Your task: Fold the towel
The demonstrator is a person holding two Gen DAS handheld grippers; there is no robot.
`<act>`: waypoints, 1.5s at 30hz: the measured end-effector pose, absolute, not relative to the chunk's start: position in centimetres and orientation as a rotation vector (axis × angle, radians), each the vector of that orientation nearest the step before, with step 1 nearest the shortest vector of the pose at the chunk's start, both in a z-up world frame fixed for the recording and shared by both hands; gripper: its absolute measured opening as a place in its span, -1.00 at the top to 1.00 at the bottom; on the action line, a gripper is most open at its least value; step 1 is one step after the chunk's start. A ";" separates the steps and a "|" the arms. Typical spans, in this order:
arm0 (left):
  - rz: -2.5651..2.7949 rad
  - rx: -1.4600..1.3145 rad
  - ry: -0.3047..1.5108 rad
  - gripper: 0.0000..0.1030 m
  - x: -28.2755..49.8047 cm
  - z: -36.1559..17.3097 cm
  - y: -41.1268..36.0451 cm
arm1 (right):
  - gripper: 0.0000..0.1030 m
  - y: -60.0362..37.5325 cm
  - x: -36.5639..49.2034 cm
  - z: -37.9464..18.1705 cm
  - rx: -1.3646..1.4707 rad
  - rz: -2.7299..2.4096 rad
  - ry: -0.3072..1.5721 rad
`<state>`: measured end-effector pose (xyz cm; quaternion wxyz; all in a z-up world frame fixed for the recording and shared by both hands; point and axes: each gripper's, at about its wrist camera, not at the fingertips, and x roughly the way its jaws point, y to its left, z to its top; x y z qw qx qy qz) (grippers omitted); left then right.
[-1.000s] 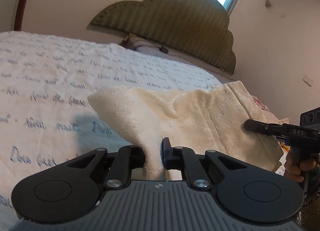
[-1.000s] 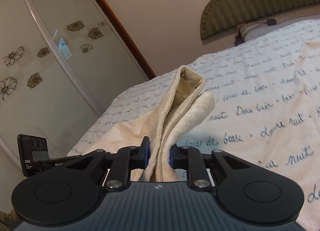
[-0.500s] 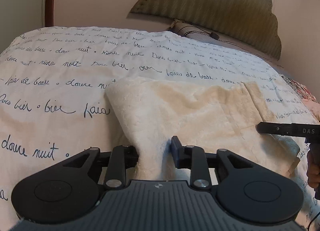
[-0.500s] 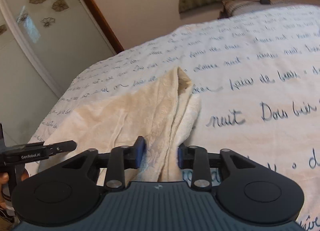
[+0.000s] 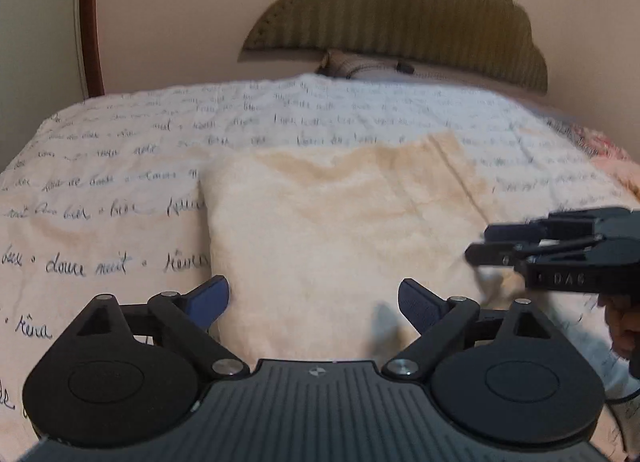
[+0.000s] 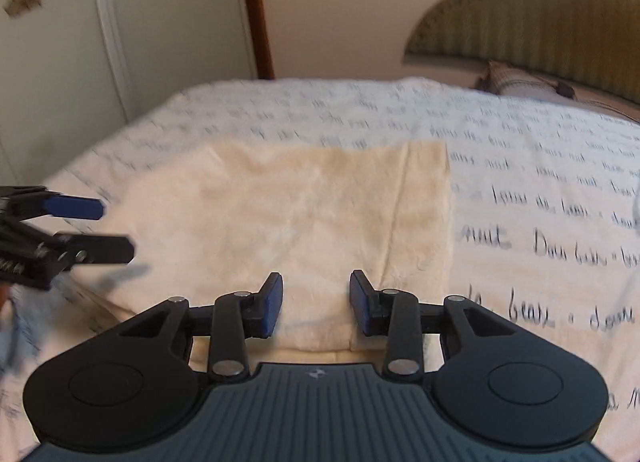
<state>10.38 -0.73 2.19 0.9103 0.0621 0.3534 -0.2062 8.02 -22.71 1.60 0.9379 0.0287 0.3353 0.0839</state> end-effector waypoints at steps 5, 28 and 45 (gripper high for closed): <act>-0.366 -0.038 0.814 -0.65 11.2 0.8 1.5 | 0.26 -21.5 5.7 3.0 0.098 0.133 0.635; -0.226 0.101 0.730 -0.82 6.7 2.2 -1.4 | -0.16 -18.6 2.9 1.3 0.197 0.068 0.677; -0.211 0.081 0.765 -0.81 3.2 1.4 -1.4 | -0.46 -17.4 -2.2 2.2 0.171 -0.013 0.665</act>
